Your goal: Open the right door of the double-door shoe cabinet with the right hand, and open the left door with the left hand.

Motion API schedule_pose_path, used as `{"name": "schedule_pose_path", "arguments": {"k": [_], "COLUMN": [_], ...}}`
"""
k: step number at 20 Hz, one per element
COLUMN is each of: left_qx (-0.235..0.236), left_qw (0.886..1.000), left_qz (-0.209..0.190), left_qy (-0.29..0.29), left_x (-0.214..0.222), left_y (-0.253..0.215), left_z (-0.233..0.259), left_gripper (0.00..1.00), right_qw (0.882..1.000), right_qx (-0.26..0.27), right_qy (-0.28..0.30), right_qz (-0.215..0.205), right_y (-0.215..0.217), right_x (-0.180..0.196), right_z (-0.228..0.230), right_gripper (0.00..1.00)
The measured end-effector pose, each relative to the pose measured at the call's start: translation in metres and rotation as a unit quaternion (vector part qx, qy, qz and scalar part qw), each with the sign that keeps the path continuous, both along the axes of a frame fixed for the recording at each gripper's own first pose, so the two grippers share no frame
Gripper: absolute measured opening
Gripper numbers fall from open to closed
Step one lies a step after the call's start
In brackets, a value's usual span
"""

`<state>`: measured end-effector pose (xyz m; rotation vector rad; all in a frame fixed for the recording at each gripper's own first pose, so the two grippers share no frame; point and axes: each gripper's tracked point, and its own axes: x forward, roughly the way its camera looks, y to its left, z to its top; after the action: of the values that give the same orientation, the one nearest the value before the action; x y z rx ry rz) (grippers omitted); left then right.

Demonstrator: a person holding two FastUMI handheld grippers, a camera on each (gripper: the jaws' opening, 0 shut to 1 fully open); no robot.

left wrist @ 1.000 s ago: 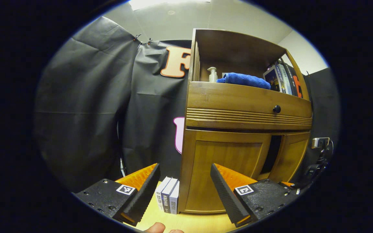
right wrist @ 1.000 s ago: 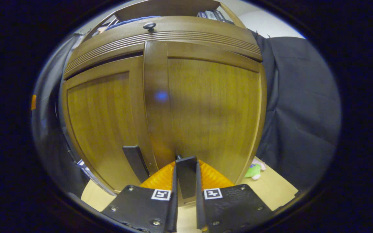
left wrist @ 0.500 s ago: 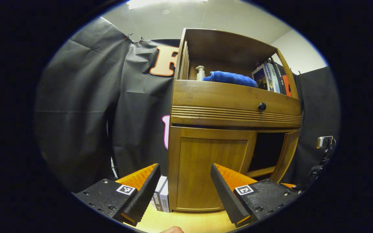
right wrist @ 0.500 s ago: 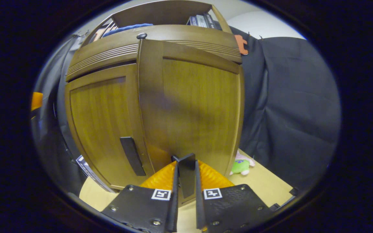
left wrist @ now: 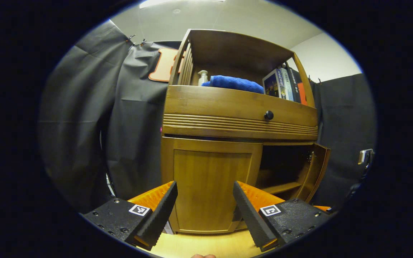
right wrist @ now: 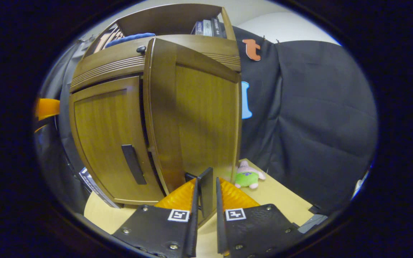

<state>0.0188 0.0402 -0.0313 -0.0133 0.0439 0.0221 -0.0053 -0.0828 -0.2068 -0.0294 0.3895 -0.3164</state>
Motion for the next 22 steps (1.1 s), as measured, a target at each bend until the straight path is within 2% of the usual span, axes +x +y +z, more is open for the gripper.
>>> {"name": "schedule_pose_path", "arguments": {"k": [1, 3, 4, 6, 7, 10, 11, 13, 14, 15, 18, 22], "left_qx": [-0.002, -0.006, -0.007, -0.008, -0.009, -0.008, -0.007, -0.002, -0.002, -0.002, -0.006, -0.006], "left_qw": [1.000, 1.000, 1.000, 0.999, 0.999, 0.998, 0.998, 0.998, 0.998, 0.997, 0.997, 0.996], "left_qz": [-0.007, -0.020, -0.026, -0.037, -0.043, -0.058, -0.061, -0.062, -0.062, -0.063, -0.065, -0.067], "left_qy": [0.002, 0.005, 0.006, 0.006, 0.008, 0.014, 0.016, 0.023, 0.028, 0.033, 0.046, 0.051], "left_x": [0.001, 0.004, 0.005, 0.008, 0.008, 0.009, 0.011, 0.012, 0.013, 0.014, 0.016, 0.022], "left_y": [-0.006, -0.018, -0.024, -0.034, -0.039, -0.054, -0.056, -0.061, -0.062, -0.064, -0.066, -0.071], "left_z": [-0.001, -0.004, -0.005, -0.005, -0.007, -0.011, -0.013, -0.020, -0.024, -0.029, -0.037, -0.044], "left_gripper": [0.92, 0.92, 0.96, 0.92, 0.96, 0.96, 0.92, 0.92, 0.96, 0.92, 0.96, 0.96], "right_qw": [1.000, 1.000, 1.000, 0.999, 0.999, 0.998, 0.998, 0.997, 0.996, 0.996, 0.994, 0.995], "right_qx": [-0.001, -0.005, -0.007, -0.008, -0.009, -0.018, -0.021, -0.023, -0.019, -0.010, -0.008, -0.026], "right_qy": [-0.001, 0.000, -0.001, 0.000, -0.001, -0.001, 0.000, 0.001, 0.001, 0.000, -0.006, -0.021], "right_qz": [-0.008, -0.022, -0.028, -0.038, -0.043, -0.060, -0.064, -0.076, -0.082, -0.086, -0.106, -0.099], "right_y": [-0.006, -0.018, -0.024, -0.035, -0.041, -0.055, -0.060, -0.072, -0.077, -0.082, -0.102, -0.113], "right_x": [-0.005, -0.014, -0.017, -0.025, -0.029, -0.038, -0.040, -0.045, -0.048, -0.050, -0.062, -0.068], "right_z": [0.001, 0.004, 0.006, 0.007, 0.009, 0.011, 0.012, 0.013, 0.014, 0.014, 0.019, 0.030], "right_gripper": [0.22, 0.22, 0.22, 0.22, 0.22, 0.22, 0.22, 0.22, 0.22, 0.22, 0.21, 0.21]}}
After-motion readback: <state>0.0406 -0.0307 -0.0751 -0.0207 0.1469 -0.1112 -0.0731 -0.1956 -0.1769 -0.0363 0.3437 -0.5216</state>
